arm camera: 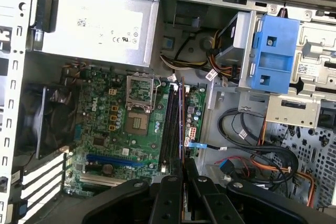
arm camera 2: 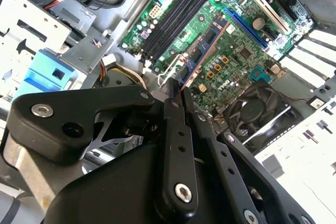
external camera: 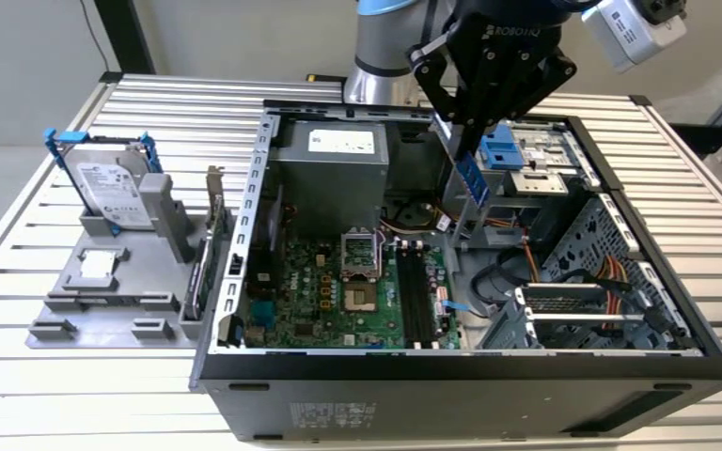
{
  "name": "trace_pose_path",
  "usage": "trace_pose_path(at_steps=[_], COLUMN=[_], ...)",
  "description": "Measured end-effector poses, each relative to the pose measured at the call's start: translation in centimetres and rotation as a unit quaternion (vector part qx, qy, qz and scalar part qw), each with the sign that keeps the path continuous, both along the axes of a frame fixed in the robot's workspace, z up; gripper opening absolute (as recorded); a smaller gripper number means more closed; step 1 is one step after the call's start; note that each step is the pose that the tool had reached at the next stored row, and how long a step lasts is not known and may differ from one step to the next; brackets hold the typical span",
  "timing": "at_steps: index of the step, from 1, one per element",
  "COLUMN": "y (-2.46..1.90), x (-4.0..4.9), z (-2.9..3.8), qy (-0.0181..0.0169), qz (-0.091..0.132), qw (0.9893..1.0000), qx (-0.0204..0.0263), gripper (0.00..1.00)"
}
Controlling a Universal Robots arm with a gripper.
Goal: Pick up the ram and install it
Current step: 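Insert the ram into the slot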
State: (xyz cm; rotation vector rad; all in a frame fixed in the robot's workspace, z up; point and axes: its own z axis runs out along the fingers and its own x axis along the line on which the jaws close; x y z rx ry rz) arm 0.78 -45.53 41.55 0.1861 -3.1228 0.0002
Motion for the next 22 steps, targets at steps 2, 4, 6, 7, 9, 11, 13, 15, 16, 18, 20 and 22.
trace_pose_path(at_steps=[2, 4, 6, 7, 9, 11, 13, 15, 16, 18, 20, 22], y=[0.00, 0.00, -0.01, 0.00, 0.00, 0.00, 0.00, 0.00, 0.00, 0.00, 0.00, 0.00], x=[0.00, 0.00, 0.00, 0.00, 0.00, 0.00, 0.00, 0.00, 0.00, 0.00, 0.00, 0.00], z=[0.00, 0.00, -0.01, -0.02, -0.03, -0.04, -0.05, -0.05, -0.05, -0.05, -0.05, -0.05], qy=[0.0000, 0.0000, 0.0000, 0.0000, 0.0000, 0.0000, 0.0000, 0.0000, 0.0000, 0.0000, 0.0000, 0.0000], qz=[0.000, -0.002, -0.006, -0.009, -0.013, -0.017, -0.021, -0.024, -0.025, -0.026, -0.026, -0.027], qw=[1.0000, 1.0000, 1.0000, 1.0000, 0.9999, 0.9998, 0.9998, 0.9997, 0.9997, 0.9997, 0.9997, 0.9996], qx=[0.0000, -0.0001, -0.0001, 0.0000, 0.0000, 0.0000, 0.0000, 0.0000, 0.0000, 0.0000, 0.0000, 0.0000], gripper=[0.00, 0.00, 0.00, 0.00, 0.00, 0.00, 0.00, 0.00, 0.00, 0.00, 0.00, 0.00])
